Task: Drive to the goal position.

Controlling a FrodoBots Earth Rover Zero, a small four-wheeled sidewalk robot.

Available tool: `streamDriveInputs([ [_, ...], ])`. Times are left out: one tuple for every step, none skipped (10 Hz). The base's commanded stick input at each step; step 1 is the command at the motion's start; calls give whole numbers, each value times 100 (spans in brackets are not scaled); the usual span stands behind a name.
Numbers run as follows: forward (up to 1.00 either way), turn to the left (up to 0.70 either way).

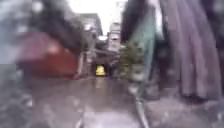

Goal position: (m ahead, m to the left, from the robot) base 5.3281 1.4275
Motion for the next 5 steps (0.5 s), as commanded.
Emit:
streamDriveInputs([
  [100,0],
  [100,0],
  [100,0],
  [100,0],
  [100,8],
])
